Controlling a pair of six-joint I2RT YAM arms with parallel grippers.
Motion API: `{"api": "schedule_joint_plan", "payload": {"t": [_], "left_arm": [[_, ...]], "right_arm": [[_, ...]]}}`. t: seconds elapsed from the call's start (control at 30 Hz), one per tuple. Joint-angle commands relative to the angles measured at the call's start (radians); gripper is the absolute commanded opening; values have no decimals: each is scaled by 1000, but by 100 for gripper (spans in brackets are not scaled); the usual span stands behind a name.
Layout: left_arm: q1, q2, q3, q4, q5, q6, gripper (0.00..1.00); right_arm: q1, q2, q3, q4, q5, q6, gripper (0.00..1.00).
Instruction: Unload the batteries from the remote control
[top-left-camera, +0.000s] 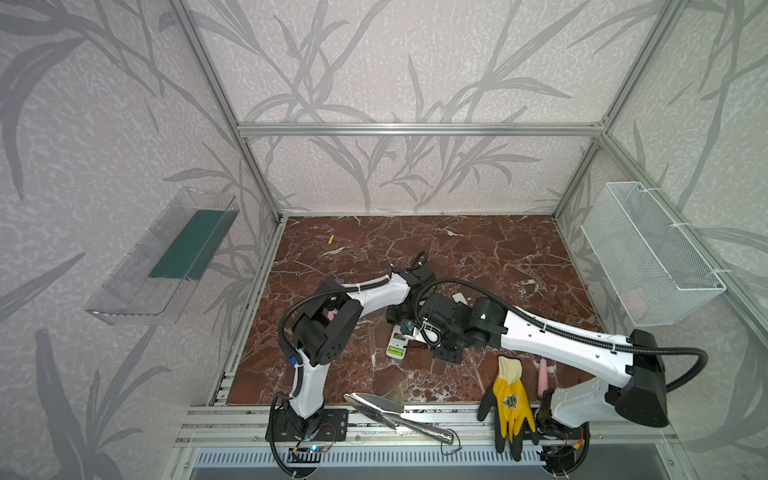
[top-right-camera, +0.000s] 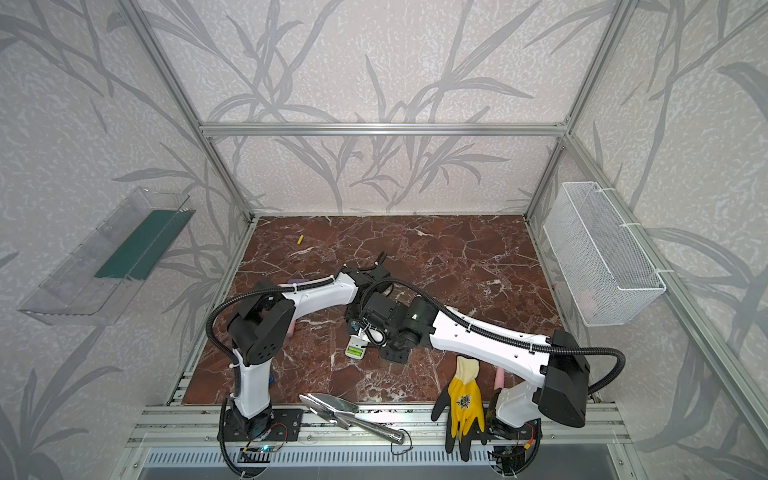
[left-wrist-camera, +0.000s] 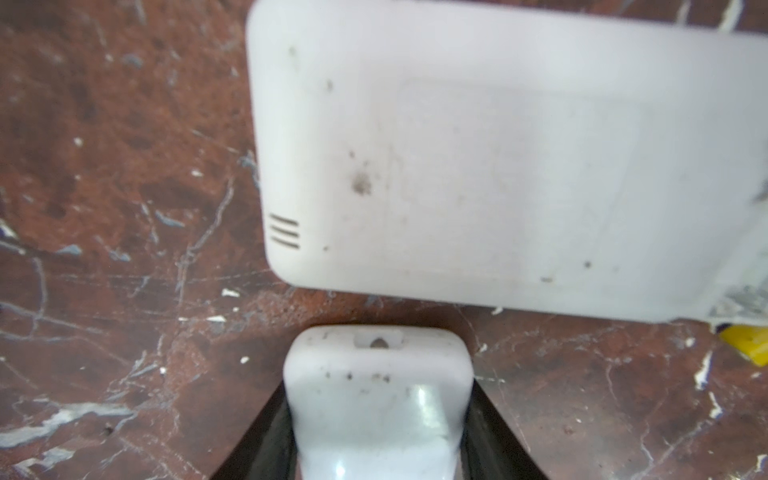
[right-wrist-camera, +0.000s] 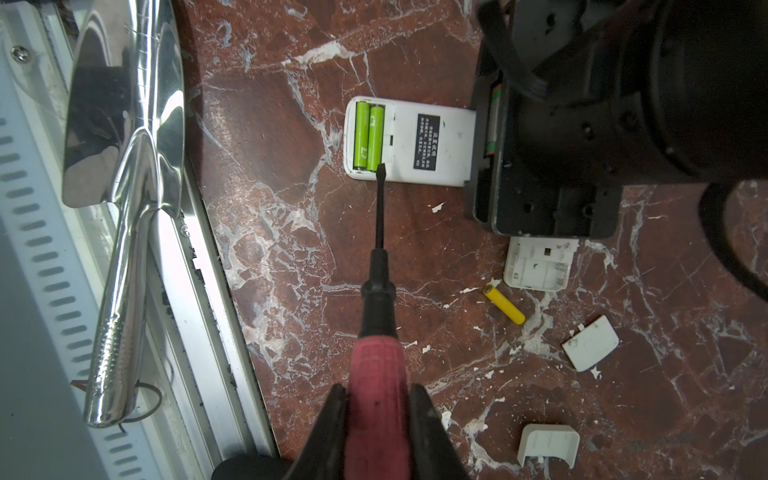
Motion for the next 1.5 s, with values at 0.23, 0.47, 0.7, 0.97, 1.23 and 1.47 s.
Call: {"api": "schedule_joint_plan", "payload": {"t": [0.23, 0.47, 0.7, 0.97, 1.23, 1.47], "left_arm": [[-35, 59, 90, -166, -113, -14, 11], [-52, 83, 110, -171, -118, -19, 8], [-58, 89, 112, -169, -118, -22, 7], [-61, 91, 117, -169, -130, -26, 5], [-63, 94, 109, -160, -132, -25, 3], [-62, 100, 107, -155, -132, -22, 1]], "right_arm": [[22, 23, 24, -33, 18, 15, 0], [30, 41, 20, -18, 5, 31, 0], [30, 49, 18, -7, -14, 40, 0], [30, 78, 28, -13, -19, 75, 0], [30, 85, 35, -7, -29, 103, 0], [30, 46, 36, 2, -27, 119, 0]]}}
